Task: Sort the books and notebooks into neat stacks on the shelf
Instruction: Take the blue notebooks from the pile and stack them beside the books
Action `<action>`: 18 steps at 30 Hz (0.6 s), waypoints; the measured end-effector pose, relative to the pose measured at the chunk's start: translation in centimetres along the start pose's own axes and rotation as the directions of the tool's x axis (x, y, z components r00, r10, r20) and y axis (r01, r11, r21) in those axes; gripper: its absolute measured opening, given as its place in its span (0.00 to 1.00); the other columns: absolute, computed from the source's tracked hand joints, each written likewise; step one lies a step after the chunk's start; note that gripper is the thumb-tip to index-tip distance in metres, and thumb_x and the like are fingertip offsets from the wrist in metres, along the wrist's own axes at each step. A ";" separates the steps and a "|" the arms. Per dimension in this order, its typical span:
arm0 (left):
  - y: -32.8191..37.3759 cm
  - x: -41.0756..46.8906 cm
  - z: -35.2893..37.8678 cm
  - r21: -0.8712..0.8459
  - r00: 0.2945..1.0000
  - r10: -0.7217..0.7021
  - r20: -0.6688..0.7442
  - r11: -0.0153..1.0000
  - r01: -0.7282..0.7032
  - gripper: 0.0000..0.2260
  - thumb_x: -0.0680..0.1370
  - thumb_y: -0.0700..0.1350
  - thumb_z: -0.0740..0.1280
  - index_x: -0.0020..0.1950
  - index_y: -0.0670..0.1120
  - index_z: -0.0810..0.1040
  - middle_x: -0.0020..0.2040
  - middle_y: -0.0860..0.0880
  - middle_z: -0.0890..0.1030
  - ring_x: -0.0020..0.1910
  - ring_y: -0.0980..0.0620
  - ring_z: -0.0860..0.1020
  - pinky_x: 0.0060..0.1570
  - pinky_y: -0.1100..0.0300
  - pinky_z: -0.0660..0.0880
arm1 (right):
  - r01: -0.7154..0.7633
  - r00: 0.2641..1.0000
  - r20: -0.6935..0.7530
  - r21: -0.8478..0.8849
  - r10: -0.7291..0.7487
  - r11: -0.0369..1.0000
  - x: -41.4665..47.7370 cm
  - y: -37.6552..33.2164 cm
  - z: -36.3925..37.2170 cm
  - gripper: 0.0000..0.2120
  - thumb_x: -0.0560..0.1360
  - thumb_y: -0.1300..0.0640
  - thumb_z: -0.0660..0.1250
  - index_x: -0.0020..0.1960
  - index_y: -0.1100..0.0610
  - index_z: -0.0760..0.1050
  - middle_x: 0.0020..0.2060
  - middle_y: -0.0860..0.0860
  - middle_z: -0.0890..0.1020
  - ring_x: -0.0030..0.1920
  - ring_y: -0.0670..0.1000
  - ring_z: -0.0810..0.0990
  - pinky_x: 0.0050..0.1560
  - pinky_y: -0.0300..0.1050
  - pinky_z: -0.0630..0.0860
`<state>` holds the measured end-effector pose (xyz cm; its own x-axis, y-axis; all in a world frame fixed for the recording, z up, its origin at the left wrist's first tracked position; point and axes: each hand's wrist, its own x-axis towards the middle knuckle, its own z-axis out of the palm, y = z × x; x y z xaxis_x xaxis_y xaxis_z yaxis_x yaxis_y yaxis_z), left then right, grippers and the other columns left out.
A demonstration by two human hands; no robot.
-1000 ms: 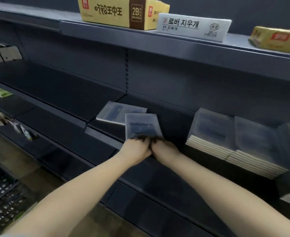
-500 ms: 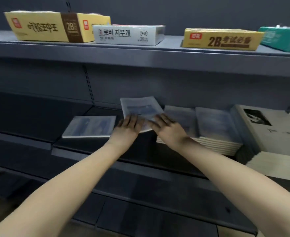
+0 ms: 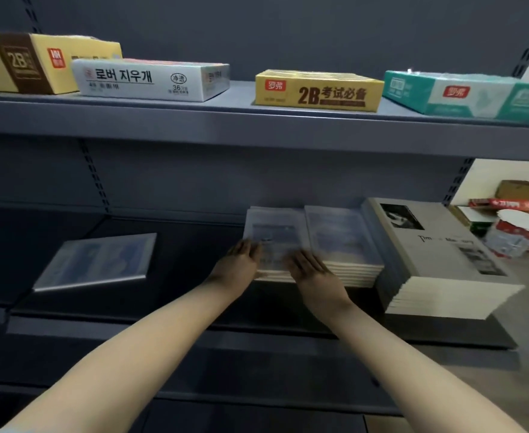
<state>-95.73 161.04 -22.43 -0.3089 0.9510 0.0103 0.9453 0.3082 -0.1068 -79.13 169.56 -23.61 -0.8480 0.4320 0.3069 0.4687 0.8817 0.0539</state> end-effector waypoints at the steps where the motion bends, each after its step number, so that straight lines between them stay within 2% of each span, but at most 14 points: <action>1: 0.0 0.3 0.2 -0.039 1.000 0.001 0.011 0.999 -0.001 0.31 0.81 0.50 0.58 0.77 0.40 0.47 0.76 0.37 0.50 0.75 0.40 0.51 0.73 0.51 0.54 | -0.003 0.998 0.057 0.021 0.002 1.000 0.0 -0.1 -0.1 0.31 0.71 0.66 0.67 0.72 0.57 0.65 0.70 0.58 0.68 0.71 0.59 0.66 0.68 0.52 0.67; 3: 0.1 1.1 0.6 -0.102 1.000 -0.015 -0.010 0.995 0.014 0.37 0.78 0.61 0.57 0.77 0.40 0.49 0.76 0.36 0.52 0.75 0.39 0.53 0.73 0.50 0.56 | -0.029 0.994 0.108 0.031 0.025 0.999 0.3 -0.1 -0.2 0.30 0.77 0.64 0.58 0.76 0.54 0.53 0.75 0.55 0.56 0.76 0.57 0.52 0.74 0.52 0.56; 7: 0.2 2.2 1.5 -0.093 0.996 -0.031 -0.089 0.995 0.023 0.39 0.77 0.65 0.52 0.77 0.39 0.49 0.75 0.36 0.54 0.74 0.39 0.54 0.72 0.49 0.54 | -0.050 0.995 0.086 0.040 0.047 0.998 1.1 0.2 -0.2 0.29 0.78 0.63 0.55 0.77 0.53 0.51 0.76 0.54 0.55 0.76 0.55 0.50 0.75 0.49 0.47; 13: 0.1 3.2 1.7 -0.153 0.995 -0.027 -0.101 0.988 0.011 0.38 0.77 0.65 0.53 0.77 0.40 0.48 0.76 0.36 0.50 0.75 0.39 0.50 0.73 0.51 0.51 | -0.079 0.994 0.085 0.067 0.073 0.995 2.1 0.9 0.3 0.29 0.79 0.62 0.55 0.77 0.52 0.51 0.76 0.52 0.54 0.76 0.53 0.50 0.75 0.47 0.46; 16: -0.1 3.9 1.8 -0.176 0.996 -0.022 -0.086 0.984 0.006 0.39 0.77 0.64 0.53 0.77 0.40 0.46 0.76 0.36 0.46 0.76 0.39 0.46 0.74 0.52 0.48 | -0.096 0.990 0.110 0.085 0.086 0.992 2.6 1.2 0.6 0.29 0.78 0.62 0.56 0.77 0.52 0.52 0.76 0.53 0.53 0.76 0.54 0.49 0.75 0.49 0.48; 18: -0.3 4.2 1.8 -0.202 0.997 -0.017 -0.070 0.979 0.002 0.39 0.77 0.64 0.54 0.77 0.41 0.45 0.77 0.37 0.45 0.76 0.39 0.45 0.73 0.51 0.50 | -0.090 0.987 0.142 0.081 0.078 0.993 2.9 1.4 0.7 0.30 0.78 0.61 0.56 0.77 0.53 0.51 0.76 0.54 0.52 0.76 0.55 0.48 0.76 0.50 0.49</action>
<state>-97.52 164.89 -24.16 -0.3166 0.9450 0.0816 0.9463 0.3087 0.0962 -81.10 172.16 -23.34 -0.8354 0.5221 0.1721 0.5216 0.8516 -0.0515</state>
